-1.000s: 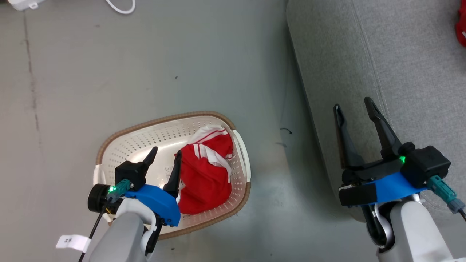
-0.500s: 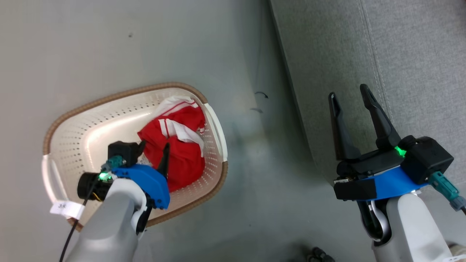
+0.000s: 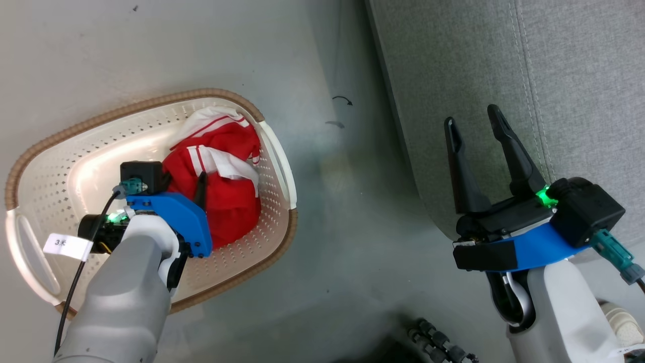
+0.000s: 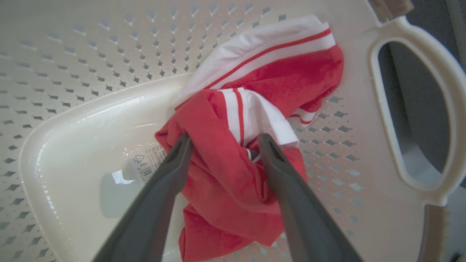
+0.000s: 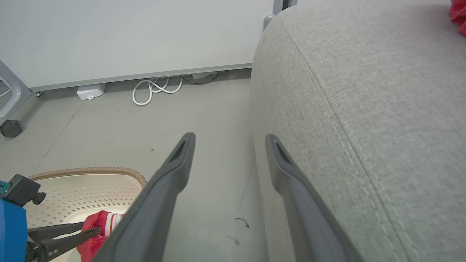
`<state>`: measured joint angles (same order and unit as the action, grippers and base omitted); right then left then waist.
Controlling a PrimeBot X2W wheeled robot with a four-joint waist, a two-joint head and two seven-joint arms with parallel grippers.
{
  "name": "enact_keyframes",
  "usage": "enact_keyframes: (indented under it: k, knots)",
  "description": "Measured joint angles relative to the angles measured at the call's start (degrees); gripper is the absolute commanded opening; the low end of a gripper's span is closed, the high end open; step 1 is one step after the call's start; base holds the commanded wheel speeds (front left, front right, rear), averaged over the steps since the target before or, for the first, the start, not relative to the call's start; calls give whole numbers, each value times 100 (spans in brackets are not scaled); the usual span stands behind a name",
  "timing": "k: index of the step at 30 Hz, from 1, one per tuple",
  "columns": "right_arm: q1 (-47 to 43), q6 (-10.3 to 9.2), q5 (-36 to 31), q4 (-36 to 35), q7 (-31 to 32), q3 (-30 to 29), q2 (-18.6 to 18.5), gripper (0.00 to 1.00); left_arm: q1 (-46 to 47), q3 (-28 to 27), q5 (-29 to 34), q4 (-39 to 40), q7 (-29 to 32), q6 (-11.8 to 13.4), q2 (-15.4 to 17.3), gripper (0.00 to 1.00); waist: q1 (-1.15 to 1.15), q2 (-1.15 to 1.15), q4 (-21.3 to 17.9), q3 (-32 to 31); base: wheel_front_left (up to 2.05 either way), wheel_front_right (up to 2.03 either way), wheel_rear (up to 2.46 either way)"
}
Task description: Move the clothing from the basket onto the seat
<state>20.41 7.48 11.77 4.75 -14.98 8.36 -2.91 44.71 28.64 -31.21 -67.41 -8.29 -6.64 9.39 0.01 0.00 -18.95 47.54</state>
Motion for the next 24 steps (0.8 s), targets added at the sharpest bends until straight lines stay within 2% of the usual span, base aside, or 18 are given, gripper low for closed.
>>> enact_keyframes:
  k: [8,12,13,14,15,16,24]
  knots:
    - [31,0,77,-76,-4,54,0,100,180,-70,-123,-411,425,414,-116,100,0,0,-63,217,0,0,0]
    - [48,0,92,-127,-5,66,0,100,237,-62,-159,-487,649,483,-120,100,0,0,-92,324,0,0,0]
    - [51,0,92,-138,-5,66,0,100,237,-42,-158,-508,727,485,-120,94,0,0,-97,349,0,0,0]
    - [52,0,91,-149,-5,64,0,100,240,-16,-154,-521,775,486,-118,47,0,0,-100,372,0,0,0]
    - [53,0,91,-153,-5,63,0,100,250,7,-140,-530,780,485,-114,21,0,0,-102,391,0,0,0]
    - [53,0,91,-160,-5,63,0,100,269,27,-115,-533,775,481,-107,0,0,0,-101,408,0,0,0]
    - [82,0,87,-163,-5,63,0,100,360,154,-94,-553,684,308,-101,0,0,0,-56,428,0,0,0]
